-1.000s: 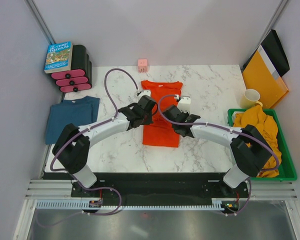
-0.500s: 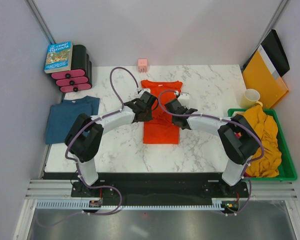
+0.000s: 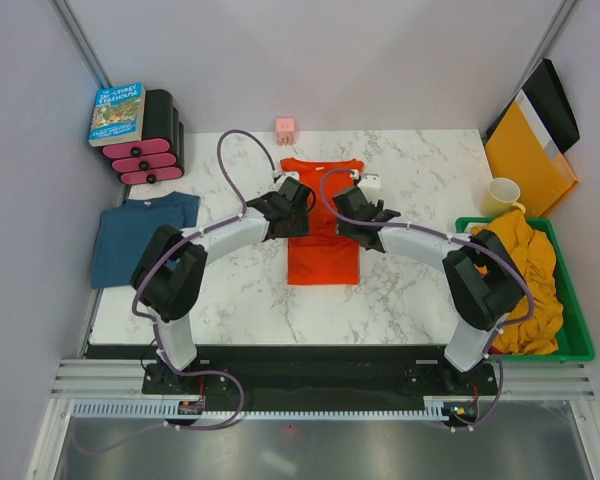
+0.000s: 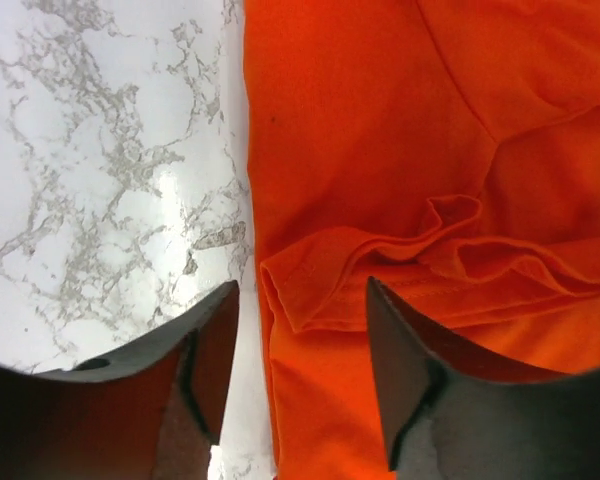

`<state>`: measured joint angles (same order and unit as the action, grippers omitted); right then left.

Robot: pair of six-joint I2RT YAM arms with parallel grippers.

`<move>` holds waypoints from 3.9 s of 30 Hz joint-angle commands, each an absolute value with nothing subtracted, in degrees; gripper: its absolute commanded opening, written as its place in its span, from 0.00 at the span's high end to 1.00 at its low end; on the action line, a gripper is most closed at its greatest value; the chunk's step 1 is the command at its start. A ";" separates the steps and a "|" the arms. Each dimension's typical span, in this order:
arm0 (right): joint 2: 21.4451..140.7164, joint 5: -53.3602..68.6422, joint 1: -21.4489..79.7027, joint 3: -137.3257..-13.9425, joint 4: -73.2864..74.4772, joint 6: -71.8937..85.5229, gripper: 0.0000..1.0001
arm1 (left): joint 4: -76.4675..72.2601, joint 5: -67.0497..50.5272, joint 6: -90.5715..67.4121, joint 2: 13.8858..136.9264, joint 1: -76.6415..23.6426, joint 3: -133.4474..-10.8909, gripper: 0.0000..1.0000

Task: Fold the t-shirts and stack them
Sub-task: Fold the folded rectangular tshirt in 1/3 of the way

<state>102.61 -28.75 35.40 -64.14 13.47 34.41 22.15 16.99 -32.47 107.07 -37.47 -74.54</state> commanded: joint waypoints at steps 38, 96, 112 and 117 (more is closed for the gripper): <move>115.21 -24.96 35.43 -80.49 13.89 36.04 1.00 | 15.38 5.36 -37.79 98.79 -43.15 -59.42 0.98; 97.74 -19.16 43.59 -50.27 8.44 38.67 1.00 | 20.91 6.59 -28.57 122.69 -32.87 -94.38 0.97; 87.64 -26.80 42.72 -55.91 16.34 36.03 0.53 | 21.01 7.12 -31.28 98.47 -32.08 -74.14 0.62; 83.06 -26.54 41.31 -46.24 15.82 38.40 0.51 | 16.79 6.77 -34.19 89.14 -34.97 -59.96 0.61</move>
<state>86.59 -24.64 42.24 -52.18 13.98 36.42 19.11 7.20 -31.03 95.13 -32.62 -68.73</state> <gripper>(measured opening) 0.482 0.384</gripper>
